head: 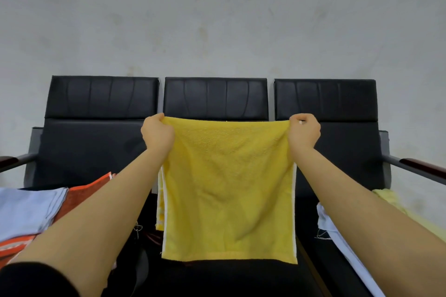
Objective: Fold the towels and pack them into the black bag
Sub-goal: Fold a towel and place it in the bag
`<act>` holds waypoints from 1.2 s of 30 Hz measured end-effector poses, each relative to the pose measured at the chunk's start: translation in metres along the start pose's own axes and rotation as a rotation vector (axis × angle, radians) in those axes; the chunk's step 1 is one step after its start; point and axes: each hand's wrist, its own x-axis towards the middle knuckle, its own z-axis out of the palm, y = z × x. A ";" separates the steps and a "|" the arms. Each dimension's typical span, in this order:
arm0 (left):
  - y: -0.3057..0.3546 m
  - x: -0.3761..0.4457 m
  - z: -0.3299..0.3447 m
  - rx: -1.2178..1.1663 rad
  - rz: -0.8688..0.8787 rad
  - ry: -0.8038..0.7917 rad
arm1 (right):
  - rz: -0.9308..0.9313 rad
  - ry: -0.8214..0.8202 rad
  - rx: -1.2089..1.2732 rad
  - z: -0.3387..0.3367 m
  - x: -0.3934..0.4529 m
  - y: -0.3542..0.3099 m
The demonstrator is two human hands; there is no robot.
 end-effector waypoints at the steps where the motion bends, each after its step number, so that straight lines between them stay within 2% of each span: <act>1: 0.002 0.001 -0.001 0.058 0.042 -0.044 | -0.013 -0.007 -0.014 0.000 0.001 -0.001; 7: 0.021 0.009 -0.004 0.399 0.162 -0.174 | -0.055 -0.118 -0.131 -0.005 0.006 -0.006; 14: 0.002 0.016 0.006 0.480 0.243 -0.158 | -0.171 -0.258 -0.508 -0.007 0.006 0.004; 17: -0.003 0.014 0.007 0.561 0.216 -0.145 | -0.256 -0.227 -0.633 -0.004 0.010 0.013; 19: -0.002 0.012 0.007 0.655 0.218 -0.081 | -0.301 -0.171 -0.709 -0.006 0.009 0.016; 23: -0.004 0.013 0.007 0.805 0.346 -0.043 | -0.342 -0.037 -0.875 -0.007 0.007 0.018; 30: -0.009 0.017 0.007 0.775 0.446 -0.044 | -0.442 -0.063 -0.994 -0.008 0.010 0.025; 36: -0.016 0.013 0.007 0.819 0.447 -0.041 | -0.431 -0.096 -1.002 -0.007 0.009 0.031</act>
